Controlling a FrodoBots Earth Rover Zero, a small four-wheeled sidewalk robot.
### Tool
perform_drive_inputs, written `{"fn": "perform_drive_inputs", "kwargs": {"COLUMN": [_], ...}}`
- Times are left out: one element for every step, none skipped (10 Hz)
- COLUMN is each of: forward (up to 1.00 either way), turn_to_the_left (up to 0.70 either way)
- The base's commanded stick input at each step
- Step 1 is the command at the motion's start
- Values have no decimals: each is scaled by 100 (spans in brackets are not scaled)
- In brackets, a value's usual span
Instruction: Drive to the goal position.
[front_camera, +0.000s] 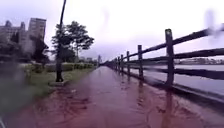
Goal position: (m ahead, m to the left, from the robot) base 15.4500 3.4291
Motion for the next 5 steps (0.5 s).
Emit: {"fn": "perform_drive_inputs", "kwargs": {"forward": [100,100,100,100,100], "turn_to_the_left": [0,0,0,0,0]}}
